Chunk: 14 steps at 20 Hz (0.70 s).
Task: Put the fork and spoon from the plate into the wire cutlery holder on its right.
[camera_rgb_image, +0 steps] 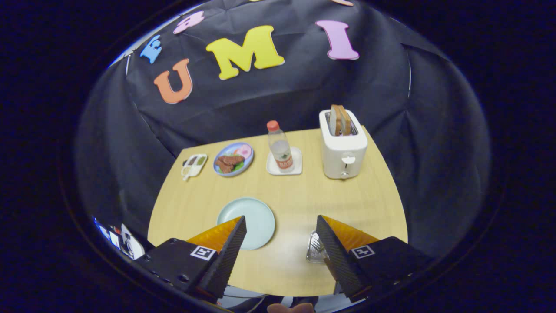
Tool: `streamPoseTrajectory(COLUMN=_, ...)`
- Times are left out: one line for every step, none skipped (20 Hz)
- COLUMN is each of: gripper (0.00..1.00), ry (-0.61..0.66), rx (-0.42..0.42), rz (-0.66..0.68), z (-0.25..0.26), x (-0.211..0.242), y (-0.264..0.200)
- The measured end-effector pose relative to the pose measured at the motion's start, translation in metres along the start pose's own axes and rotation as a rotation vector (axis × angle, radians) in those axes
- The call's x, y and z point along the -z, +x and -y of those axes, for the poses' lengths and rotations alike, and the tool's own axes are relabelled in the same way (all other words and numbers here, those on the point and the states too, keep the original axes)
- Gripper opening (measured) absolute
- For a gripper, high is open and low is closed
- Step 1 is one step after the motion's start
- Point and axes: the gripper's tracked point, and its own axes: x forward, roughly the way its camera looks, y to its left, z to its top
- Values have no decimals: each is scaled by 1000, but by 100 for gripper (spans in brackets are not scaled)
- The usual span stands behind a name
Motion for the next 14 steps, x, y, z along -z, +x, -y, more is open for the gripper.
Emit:
streamPoseTrajectory(gripper=97, ry=0, rx=-6, rz=58, z=-5, x=-7, y=-4)
streamPoseTrajectory(gripper=97, ry=-8, rx=-5, rz=113, z=-9, x=-13, y=-9)
streamPoseTrajectory(gripper=97, ry=-24, rx=0, rz=168, z=-11, x=-19, y=-17)
streamPoseTrajectory(gripper=97, ry=-48, rx=2, rz=228, z=-15, x=-25, y=-26)
streamPoseTrajectory(gripper=97, ry=-71, rx=0, rz=293, z=-21, x=-33, y=-40)
streamPoseTrajectory(gripper=96, ry=-89, rx=2, rz=364, z=-27, x=-43, y=-53)
streamPoseTrajectory(gripper=96, ry=-102, rx=7, rz=431, z=-33, x=-53, y=-67)
streamPoseTrajectory(gripper=96, ry=-116, rx=18, rz=482, z=-36, x=-58, y=-76)
streamPoseTrajectory(gripper=96, ry=-129, rx=22, rz=523, z=-41, x=-60, y=-86)
streamPoseTrajectory(gripper=96, ry=-133, rx=25, rz=552, z=-46, x=-60, y=-93)
streamPoseTrajectory(gripper=96, ry=-128, rx=26, rz=580, z=-50, x=-57, y=-99)
streamPoseTrajectory(gripper=96, ry=-127, rx=32, rz=606, z=-49, x=-56, y=-99)
streamPoseTrajectory(gripper=96, ry=-128, rx=46, rz=630, z=-47, x=-58, y=-101)
streamPoseTrajectory(gripper=97, ry=-127, rx=58, rz=653, z=-46, x=-61, y=-100)
